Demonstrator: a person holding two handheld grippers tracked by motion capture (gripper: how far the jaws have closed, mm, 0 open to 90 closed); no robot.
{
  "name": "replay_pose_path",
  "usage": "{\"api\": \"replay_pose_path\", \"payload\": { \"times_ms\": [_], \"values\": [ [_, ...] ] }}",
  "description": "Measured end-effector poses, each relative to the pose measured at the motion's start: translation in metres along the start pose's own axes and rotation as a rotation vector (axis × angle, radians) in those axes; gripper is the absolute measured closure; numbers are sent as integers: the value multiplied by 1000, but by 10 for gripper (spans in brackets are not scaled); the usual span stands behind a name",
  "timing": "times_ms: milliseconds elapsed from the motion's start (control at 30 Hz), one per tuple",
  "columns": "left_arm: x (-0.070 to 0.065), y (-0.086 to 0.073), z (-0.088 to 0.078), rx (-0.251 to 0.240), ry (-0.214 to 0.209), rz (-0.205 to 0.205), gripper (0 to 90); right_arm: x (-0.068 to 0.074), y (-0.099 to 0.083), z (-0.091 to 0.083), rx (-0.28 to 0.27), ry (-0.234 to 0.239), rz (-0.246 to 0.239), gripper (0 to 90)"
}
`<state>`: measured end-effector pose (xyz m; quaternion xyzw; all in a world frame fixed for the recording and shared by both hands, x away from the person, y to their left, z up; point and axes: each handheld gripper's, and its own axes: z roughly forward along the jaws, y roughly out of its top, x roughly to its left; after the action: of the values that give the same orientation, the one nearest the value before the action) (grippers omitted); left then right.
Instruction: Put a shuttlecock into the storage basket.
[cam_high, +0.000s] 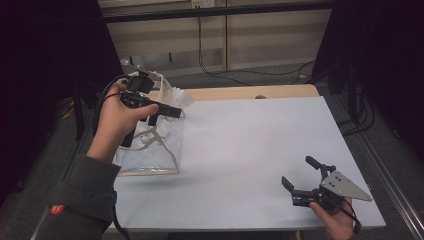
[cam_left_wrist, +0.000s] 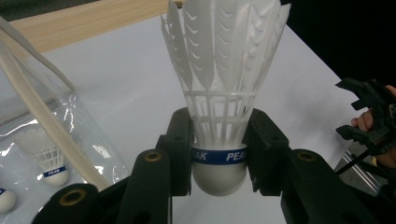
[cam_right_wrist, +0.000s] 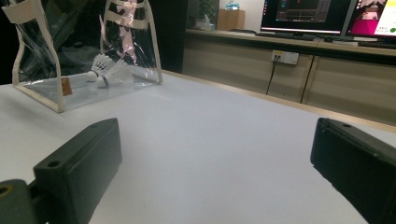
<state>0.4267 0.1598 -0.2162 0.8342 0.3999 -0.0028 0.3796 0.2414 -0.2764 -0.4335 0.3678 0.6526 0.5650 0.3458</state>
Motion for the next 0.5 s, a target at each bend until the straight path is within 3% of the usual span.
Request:
{"api": "replay_pose_path", "payload": {
  "times_ms": [500],
  "values": [
    [3, -1, -4, -4, 10, 2, 649, 0, 0, 0, -3, 3, -5, 20]
  ]
}}
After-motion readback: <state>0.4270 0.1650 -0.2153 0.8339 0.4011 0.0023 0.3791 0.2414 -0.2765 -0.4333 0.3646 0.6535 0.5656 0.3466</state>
